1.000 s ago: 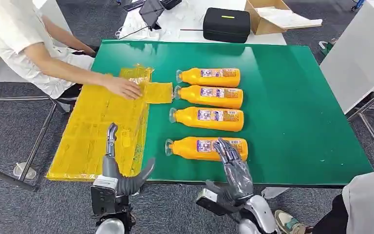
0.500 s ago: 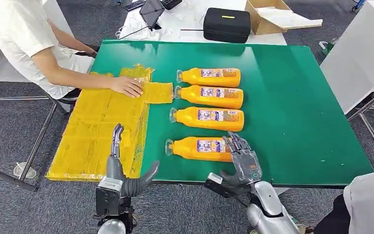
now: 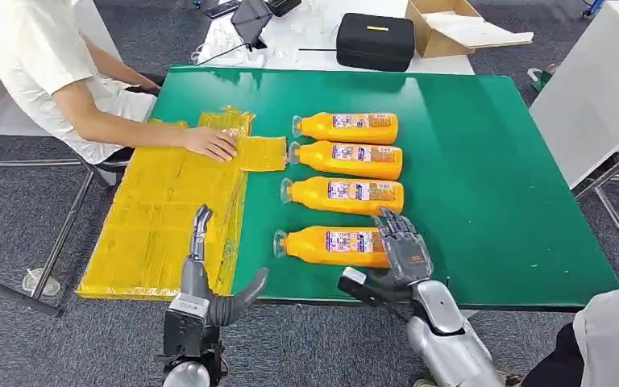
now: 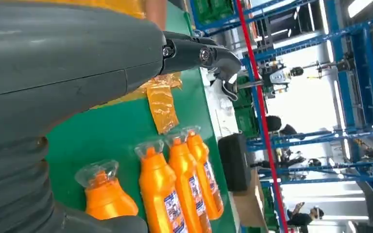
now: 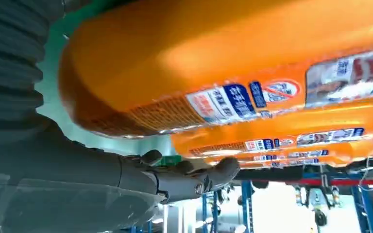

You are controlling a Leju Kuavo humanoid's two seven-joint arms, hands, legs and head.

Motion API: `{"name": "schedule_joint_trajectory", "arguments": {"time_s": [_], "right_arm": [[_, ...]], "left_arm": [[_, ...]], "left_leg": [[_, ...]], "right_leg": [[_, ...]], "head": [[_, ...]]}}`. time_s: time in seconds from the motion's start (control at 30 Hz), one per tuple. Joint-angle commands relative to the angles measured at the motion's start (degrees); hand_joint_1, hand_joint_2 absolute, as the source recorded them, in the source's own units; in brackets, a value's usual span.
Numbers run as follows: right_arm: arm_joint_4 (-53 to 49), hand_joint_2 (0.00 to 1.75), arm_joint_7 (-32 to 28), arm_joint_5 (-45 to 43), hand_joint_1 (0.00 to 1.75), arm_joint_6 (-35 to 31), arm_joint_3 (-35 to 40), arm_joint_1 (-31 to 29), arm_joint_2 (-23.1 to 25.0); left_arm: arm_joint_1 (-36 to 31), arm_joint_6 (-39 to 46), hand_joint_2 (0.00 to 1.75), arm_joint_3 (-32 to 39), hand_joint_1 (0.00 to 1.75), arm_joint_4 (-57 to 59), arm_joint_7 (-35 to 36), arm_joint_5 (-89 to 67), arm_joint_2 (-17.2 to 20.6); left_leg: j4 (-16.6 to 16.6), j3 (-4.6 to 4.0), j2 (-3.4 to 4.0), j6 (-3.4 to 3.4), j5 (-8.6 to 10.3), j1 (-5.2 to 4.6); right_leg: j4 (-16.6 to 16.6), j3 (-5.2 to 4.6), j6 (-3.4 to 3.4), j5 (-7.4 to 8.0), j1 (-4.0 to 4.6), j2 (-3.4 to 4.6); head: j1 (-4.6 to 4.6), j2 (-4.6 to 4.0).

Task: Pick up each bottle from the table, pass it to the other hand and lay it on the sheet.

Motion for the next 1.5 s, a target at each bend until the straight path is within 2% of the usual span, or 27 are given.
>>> {"name": "schedule_joint_trajectory", "arguments": {"time_s": [0.03,0.33,0.37,0.4,0.63,0.67,0.7,0.73,0.97,1.03,1.07,1.17,1.5], "right_arm": [[15.5,1.75,-1.7,-1.7,0.00,-0.5,1.0,-8.2,1.8],[17.9,1.75,0.0,2.2,0.00,-1.3,3.6,-10.5,2.2],[18.1,1.75,0.2,2.4,0.00,-1.1,3.7,-10.8,2.4],[18.1,1.75,0.1,2.4,0.00,-1.1,3.8,-11.0,2.5],[22.0,1.75,0.9,0.9,0.00,9.0,5.6,-12.7,3.4],[22.3,1.75,0.5,0.9,0.28,10.2,6.2,-12.9,3.1],[22.4,1.75,-0.6,0.0,1.43,10.6,6.0,-12.7,2.8],[22.3,1.75,-0.8,0.6,1.75,10.3,6.8,-12.5,2.5],[20.4,1.75,-3.2,-0.7,1.75,8.6,7.7,-9.8,2.9],[19.9,1.75,-4.2,-1.6,1.69,9.2,7.9,-9.3,2.6],[19.4,1.75,-4.7,-1.2,1.75,7.9,8.3,-9.1,2.3],[18.4,1.75,-5.4,-2.5,1.75,4.7,7.4,-8.2,1.9],[17.8,1.75,-5.7,-3.3,1.75,5.8,7.3,-7.0,1.9]], "left_arm": [[-3.6,-0.3,1.75,-1.6,0.00,5.3,0.1,0.7,-0.3],[-3.5,-0.4,1.75,-2.2,0.00,5.5,0.1,1.8,-0.1],[-3.5,-0.4,1.75,-2.4,0.00,5.7,0.1,1.8,-0.1],[-3.5,-0.3,1.75,-2.4,0.00,5.8,0.1,1.7,-0.1],[-4.2,0.7,1.75,-3.1,0.00,6.0,0.1,2.9,-0.2],[-4.2,0.7,1.75,-3.2,0.00,6.0,0.1,2.9,-0.2],[-4.1,0.9,1.75,-3.1,0.00,5.8,0.1,3.0,-0.1],[-4.0,0.9,1.75,-3.1,0.00,5.7,0.1,3.0,-0.1],[-3.7,0.8,1.75,-3.2,0.00,4.6,0.1,2.8,0.3],[-3.8,0.9,1.75,-3.4,0.00,4.3,0.1,2.4,0.4],[-3.8,0.9,1.75,-3.4,0.00,3.9,0.1,2.5,0.4],[-3.4,1.5,1.75,-3.1,0.00,3.0,0.1,2.3,0.7],[-3.3,0.7,1.75,-3.1,0.00,3.5,0.1,2.3,0.7]], "left_leg": [[0.0,0.37,0.09,-0.03,-0.13,0.05],[0.0,0.29,0.05,-0.03,-0.09,0.04],[0.1,0.62,0.12,-0.06,-0.27,0.10],[0.0,0.23,0.07,-0.03,-0.07,0.02],[0.0,0.28,0.08,-0.02,-0.05,0.05],[0.0,0.44,0.08,-0.04,-0.11,0.06],[0.0,0.38,0.06,-0.03,-0.05,0.05],[0.0,0.54,0.04,-0.04,-0.11,0.07],[-0.1,0.76,0.02,-0.05,-0.06,0.09],[0.0,0.93,0.00,-0.07,-0.13,0.14],[-0.1,0.80,0.10,-0.05,-0.07,0.09],[-0.1,0.84,0.06,-0.04,-0.05,0.07],[0.0,0.97,0.04,-0.05,-0.09,0.10]], "right_leg": [[-0.1,0.36,-0.12,-0.09,0.06,0.10],[0.0,0.27,-0.10,-0.05,0.05,0.08],[0.0,0.60,-0.21,-0.19,0.12,0.16],[0.0,0.19,-0.09,-0.03,0.03,0.10],[-0.1,0.23,-0.09,0.01,0.05,0.08],[0.0,0.38,-0.14,-0.05,0.07,0.07],[-0.1,0.33,-0.11,-0.02,0.06,0.04],[-0.1,0.49,-0.15,-0.08,0.08,0.02],[-0.1,0.70,-0.16,-0.05,0.10,-0.04],[-0.1,0.90,-0.25,-0.12,0.16,-0.05],[-0.1,0.74,-0.15,-0.03,0.11,0.04],[-0.1,0.75,-0.13,-0.03,0.08,0.00],[-0.1,0.92,-0.18,-0.08,0.12,0.00]], "head": [[0.00,0.00],[0.00,0.00],[0.00,0.00],[0.00,0.00],[0.00,0.00],[0.00,0.00],[0.00,0.00],[0.00,0.00],[0.02,0.00],[0.00,0.00],[0.00,0.00],[0.00,0.00],[0.00,0.00]]}}
